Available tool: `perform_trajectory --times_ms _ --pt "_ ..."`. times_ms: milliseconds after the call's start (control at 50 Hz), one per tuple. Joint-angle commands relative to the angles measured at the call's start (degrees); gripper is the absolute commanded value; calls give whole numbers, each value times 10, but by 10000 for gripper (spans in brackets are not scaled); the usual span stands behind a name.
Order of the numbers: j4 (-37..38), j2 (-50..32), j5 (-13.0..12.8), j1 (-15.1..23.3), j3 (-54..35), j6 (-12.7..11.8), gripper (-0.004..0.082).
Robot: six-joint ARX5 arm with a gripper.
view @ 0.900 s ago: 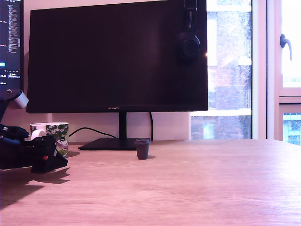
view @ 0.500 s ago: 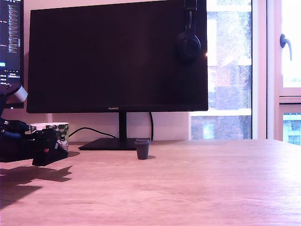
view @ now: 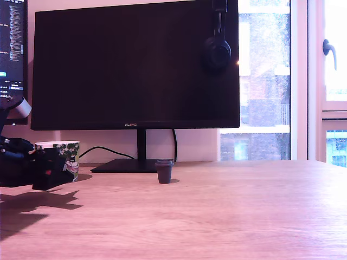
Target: Pick up the coffee capsules from the table one by one and drop them inside the nearest coffee cup
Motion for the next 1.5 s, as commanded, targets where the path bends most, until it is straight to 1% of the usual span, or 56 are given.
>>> perform_trajectory --times_ms 0,120,180,200,220,260,280,420,440,500,680,760,780,820,960,1060,1200,1220,1260,1320,1360,1380,1420,1480 --pt "21 -5 7 -2 -11 -2 -20" --pt "53 -5 19 -9 -37 -2 -19" --pt "64 -5 33 -14 -49 -2 -19" --pt "65 -5 33 -16 -53 -2 -19" --pt "68 -5 45 -18 -56 -2 -19" --pt "74 -5 53 -24 -64 -2 -19" --pt "79 -5 61 -26 -68 -2 -19" --pt "107 -5 69 -46 -79 -4 -19" --pt "108 -5 70 -50 -79 -14 -19" --pt "111 -5 75 -61 -79 -20 -19" --pt "119 -5 74 -99 -79 -22 -19" --pt "119 -5 69 -114 -76 -21 -19" --pt "119 -5 61 -116 -75 -21 -19" --pt "118 -5 59 -122 -74 -22 -19" --pt "118 -5 48 -127 -73 -22 -18" --pt "118 -5 44 -127 -73 -22 16" --pt "118 -5 44 -127 -73 -22 101" --pt "118 -5 44 -127 -73 -22 144" --pt "119 -5 44 -127 -72 -26 257" --pt "118 -5 45 -127 -71 -29 484" --pt "116 -5 45 -127 -69 -32 599" --pt "115 -5 45 -127 -68 -32 638" --pt "110 -5 45 -127 -65 -32 681" --pt "103 -5 45 -127 -61 -32 692"
